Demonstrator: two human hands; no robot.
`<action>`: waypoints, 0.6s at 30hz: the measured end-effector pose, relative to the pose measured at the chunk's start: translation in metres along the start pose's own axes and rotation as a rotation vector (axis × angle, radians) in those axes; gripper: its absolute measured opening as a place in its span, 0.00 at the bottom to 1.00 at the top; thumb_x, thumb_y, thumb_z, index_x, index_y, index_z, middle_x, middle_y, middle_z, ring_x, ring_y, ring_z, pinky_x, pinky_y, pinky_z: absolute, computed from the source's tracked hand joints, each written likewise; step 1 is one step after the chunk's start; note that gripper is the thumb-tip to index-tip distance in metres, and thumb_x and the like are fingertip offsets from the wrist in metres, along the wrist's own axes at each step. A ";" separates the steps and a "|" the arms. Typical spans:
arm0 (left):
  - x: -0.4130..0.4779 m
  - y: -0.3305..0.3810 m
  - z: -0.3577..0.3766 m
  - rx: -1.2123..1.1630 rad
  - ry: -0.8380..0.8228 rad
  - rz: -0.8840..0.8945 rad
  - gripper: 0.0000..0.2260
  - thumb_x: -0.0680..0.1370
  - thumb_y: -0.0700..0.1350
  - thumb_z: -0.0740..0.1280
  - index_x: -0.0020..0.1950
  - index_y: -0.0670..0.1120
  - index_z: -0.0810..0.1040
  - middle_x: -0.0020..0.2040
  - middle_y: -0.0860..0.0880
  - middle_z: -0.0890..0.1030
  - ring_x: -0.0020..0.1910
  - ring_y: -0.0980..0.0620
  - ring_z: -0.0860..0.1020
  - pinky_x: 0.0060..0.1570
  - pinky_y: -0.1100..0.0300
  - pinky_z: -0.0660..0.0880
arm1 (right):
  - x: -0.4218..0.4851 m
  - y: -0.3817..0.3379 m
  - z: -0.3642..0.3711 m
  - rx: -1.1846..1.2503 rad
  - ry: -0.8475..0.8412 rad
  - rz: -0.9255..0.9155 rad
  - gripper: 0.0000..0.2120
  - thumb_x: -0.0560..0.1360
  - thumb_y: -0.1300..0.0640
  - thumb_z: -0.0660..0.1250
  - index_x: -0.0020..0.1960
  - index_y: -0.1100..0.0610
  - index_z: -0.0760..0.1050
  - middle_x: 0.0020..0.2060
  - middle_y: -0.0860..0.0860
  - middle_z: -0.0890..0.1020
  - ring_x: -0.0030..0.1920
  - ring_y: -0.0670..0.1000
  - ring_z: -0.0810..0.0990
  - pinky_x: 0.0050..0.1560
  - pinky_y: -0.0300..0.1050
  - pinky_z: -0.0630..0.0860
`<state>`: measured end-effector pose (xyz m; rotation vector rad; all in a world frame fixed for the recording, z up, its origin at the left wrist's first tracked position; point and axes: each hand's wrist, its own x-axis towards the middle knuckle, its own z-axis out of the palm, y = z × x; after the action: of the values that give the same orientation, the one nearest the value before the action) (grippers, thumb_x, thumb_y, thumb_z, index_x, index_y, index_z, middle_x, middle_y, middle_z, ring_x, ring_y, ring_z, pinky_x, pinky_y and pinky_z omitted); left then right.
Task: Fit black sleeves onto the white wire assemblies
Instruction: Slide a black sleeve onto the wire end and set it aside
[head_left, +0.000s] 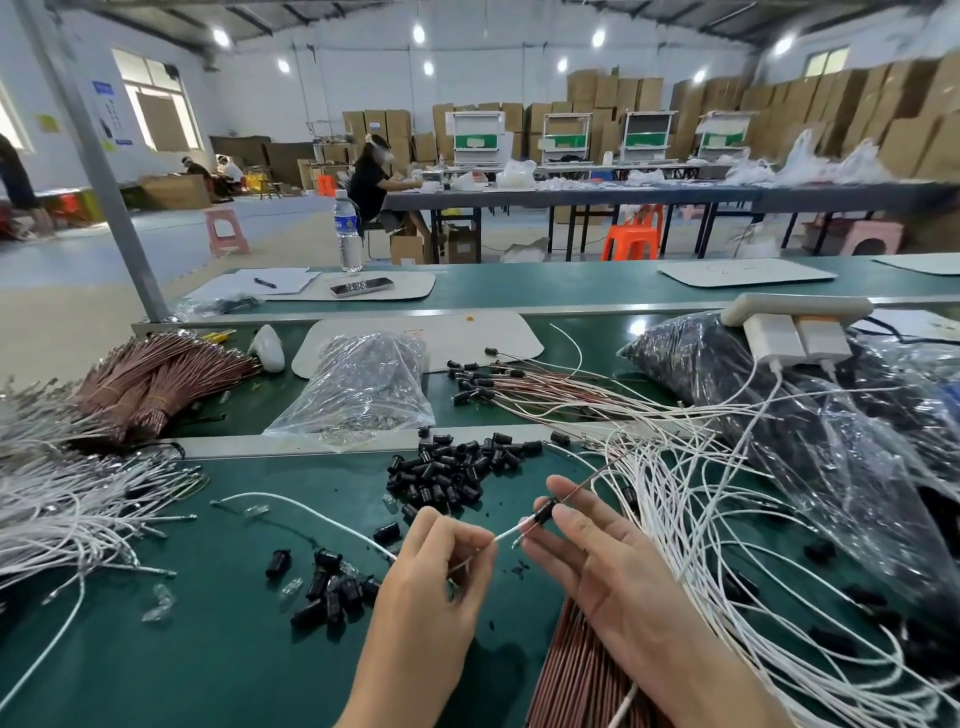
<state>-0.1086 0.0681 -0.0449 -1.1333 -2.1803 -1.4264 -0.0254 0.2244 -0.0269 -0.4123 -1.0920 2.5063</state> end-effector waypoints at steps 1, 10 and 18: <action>0.000 0.000 0.000 -0.002 0.003 0.003 0.10 0.76 0.38 0.72 0.44 0.53 0.77 0.43 0.58 0.73 0.40 0.55 0.76 0.39 0.65 0.74 | 0.000 0.001 0.000 -0.008 0.001 -0.003 0.14 0.71 0.66 0.71 0.57 0.63 0.83 0.50 0.62 0.85 0.47 0.59 0.86 0.43 0.48 0.84; 0.003 -0.001 0.002 -0.061 -0.125 0.015 0.09 0.79 0.42 0.69 0.53 0.57 0.79 0.47 0.60 0.75 0.43 0.58 0.78 0.42 0.70 0.73 | 0.001 0.004 0.005 -0.203 -0.029 -0.053 0.12 0.67 0.62 0.72 0.50 0.57 0.86 0.52 0.60 0.86 0.48 0.58 0.87 0.45 0.44 0.83; 0.002 -0.004 -0.004 -0.148 -0.095 -0.042 0.19 0.80 0.38 0.67 0.61 0.61 0.75 0.49 0.59 0.79 0.48 0.55 0.80 0.46 0.70 0.73 | 0.000 0.005 0.005 -0.232 -0.055 -0.046 0.13 0.66 0.60 0.74 0.51 0.55 0.86 0.53 0.59 0.86 0.52 0.58 0.87 0.47 0.44 0.83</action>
<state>-0.1139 0.0646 -0.0442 -1.2354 -2.2047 -1.6062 -0.0282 0.2183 -0.0276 -0.3776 -1.4050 2.3713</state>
